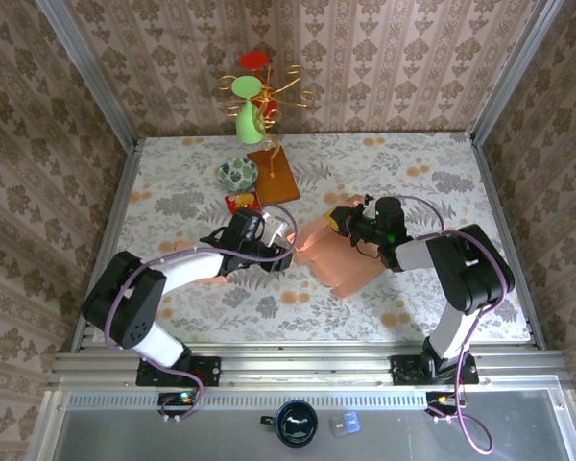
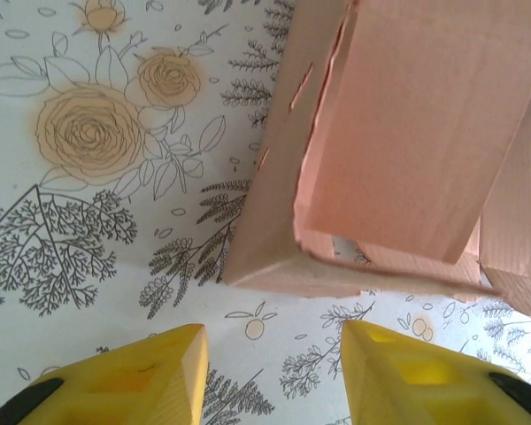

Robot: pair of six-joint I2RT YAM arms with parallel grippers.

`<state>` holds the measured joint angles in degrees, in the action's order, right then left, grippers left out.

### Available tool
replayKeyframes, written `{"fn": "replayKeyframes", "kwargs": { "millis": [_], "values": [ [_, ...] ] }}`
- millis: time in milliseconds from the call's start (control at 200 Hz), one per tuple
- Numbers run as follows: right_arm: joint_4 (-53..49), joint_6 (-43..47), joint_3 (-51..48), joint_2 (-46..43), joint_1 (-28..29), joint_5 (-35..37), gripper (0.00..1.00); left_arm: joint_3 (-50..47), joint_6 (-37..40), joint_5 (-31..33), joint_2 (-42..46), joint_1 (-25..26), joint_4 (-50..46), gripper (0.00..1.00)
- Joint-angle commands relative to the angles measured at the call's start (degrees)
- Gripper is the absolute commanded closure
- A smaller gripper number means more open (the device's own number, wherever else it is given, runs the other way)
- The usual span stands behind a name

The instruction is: Fold the paper box

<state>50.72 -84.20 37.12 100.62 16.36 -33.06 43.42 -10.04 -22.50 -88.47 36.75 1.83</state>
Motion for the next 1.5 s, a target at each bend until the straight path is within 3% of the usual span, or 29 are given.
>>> {"fn": "replayKeyframes", "kwargs": {
  "millis": [0,220,545,1020,1495],
  "values": [
    [-0.09,-0.60,0.71,1.42,-0.17,-1.65,1.00,2.23,2.48,0.00,-0.88,0.65,0.83,0.56],
    [0.08,-0.87,1.24,1.78,-0.17,-1.92,1.00,5.51,5.76,0.21,-3.30,2.05,-1.56,0.61],
    [2.39,-2.38,1.89,2.11,-0.01,-0.46,1.00,6.15,3.47,2.29,-3.64,3.61,-0.48,0.73],
    [5.18,-3.58,1.58,2.83,1.68,2.46,1.00,6.77,-1.74,5.35,-6.02,6.00,2.57,0.73],
    [13.57,-5.59,-3.79,2.41,5.64,12.47,1.00,6.77,-8.51,14.29,-7.69,7.01,3.89,0.70]
  ]
}}
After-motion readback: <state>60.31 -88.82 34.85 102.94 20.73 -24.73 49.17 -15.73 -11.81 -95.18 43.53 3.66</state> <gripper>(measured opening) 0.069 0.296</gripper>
